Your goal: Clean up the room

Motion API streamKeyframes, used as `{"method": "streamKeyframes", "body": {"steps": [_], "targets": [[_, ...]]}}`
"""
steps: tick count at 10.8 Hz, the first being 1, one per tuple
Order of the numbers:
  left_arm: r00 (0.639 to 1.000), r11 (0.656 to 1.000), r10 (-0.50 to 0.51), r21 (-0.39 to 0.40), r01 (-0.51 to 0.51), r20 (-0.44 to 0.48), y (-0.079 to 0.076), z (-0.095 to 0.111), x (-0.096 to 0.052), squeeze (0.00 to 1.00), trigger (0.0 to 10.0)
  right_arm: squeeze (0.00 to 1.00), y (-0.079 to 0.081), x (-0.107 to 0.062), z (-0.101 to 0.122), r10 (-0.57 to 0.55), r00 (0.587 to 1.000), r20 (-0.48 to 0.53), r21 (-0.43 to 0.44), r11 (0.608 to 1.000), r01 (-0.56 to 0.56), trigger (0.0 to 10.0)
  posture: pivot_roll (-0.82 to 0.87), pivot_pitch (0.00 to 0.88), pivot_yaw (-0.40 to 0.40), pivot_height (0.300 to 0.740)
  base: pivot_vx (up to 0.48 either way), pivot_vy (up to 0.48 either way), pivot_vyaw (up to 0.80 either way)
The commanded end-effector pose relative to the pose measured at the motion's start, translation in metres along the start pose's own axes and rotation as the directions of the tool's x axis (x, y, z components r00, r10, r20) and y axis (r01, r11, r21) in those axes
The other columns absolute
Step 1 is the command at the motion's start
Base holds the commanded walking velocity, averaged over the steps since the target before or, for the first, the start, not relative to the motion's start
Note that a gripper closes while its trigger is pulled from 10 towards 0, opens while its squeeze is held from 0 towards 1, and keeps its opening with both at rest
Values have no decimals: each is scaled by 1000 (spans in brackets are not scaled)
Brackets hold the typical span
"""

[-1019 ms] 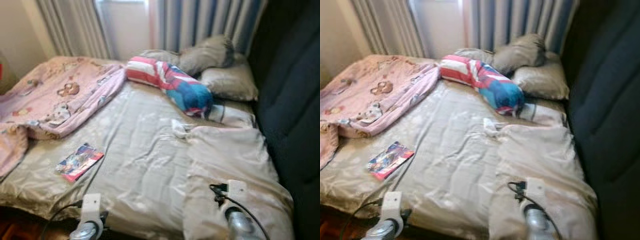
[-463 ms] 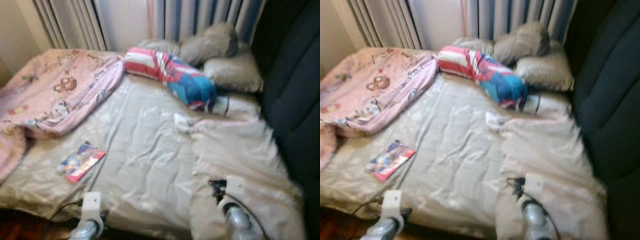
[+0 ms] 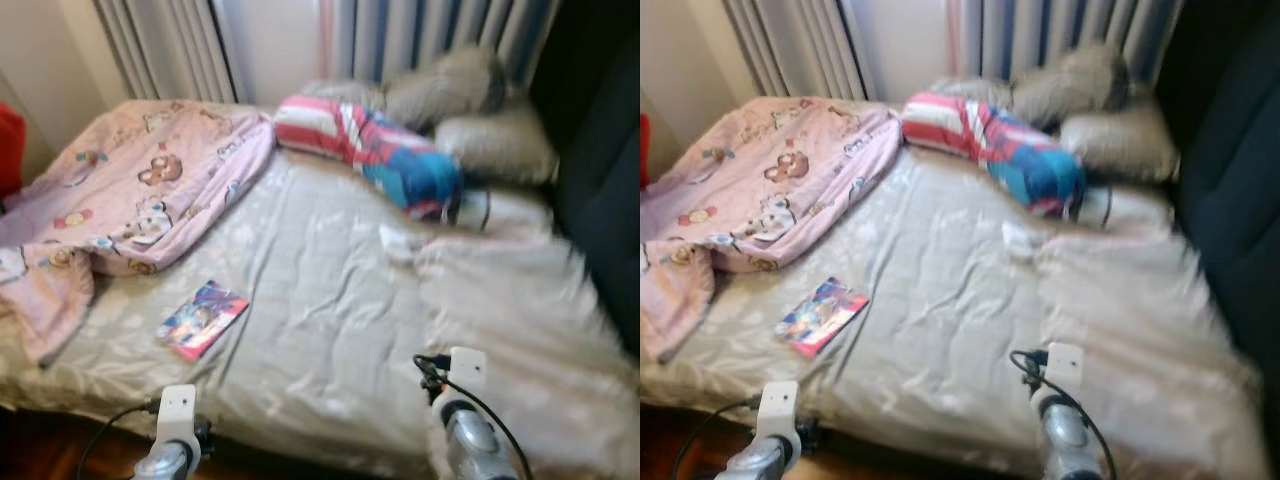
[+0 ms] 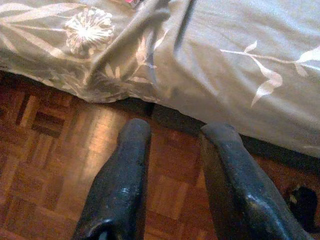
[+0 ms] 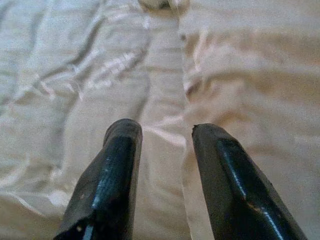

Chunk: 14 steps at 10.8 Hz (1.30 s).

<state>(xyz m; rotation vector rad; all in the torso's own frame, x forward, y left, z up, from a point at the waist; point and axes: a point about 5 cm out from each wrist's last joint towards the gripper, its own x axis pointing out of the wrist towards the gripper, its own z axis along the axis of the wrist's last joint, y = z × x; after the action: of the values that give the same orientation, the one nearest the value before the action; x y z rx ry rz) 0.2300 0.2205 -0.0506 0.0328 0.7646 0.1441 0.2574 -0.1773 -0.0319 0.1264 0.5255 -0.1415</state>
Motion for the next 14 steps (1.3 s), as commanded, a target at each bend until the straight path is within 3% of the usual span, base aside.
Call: {"method": "streamKeyframes", "body": {"steps": [1,8,9,11,14], "targets": [[1000,1000,1,0,-1,-19,1,-4,-1,0,10000,0,-3,-3,-6,-10,1000,-18,-3,1000,10,10000,70,103,38,740,0,401,0],[1000,1000,12,-20,-13,-22,3,-6,-1,0,10000,0,-6,-6,-16,-16,998,-63,14,1000,17,10000,63,107,35,740,0,400,0],[999,997,45,-59,-46,-18,10,-5,-2,0,10000,0,-9,-8,-22,-15,996,-90,6,1000,16,10000,58,107,36,740,0,401,0],[999,998,42,-51,-44,-22,11,-6,-2,0,10000,0,-16,-13,-32,-35,990,-138,-8,999,34,10000,61,103,37,740,0,401,0],[999,998,37,-43,-38,-28,11,-9,-3,0,10000,0,-38,-35,-71,-88,951,-296,-40,996,80,10000,61,92,39,740,0,401,0]]}}
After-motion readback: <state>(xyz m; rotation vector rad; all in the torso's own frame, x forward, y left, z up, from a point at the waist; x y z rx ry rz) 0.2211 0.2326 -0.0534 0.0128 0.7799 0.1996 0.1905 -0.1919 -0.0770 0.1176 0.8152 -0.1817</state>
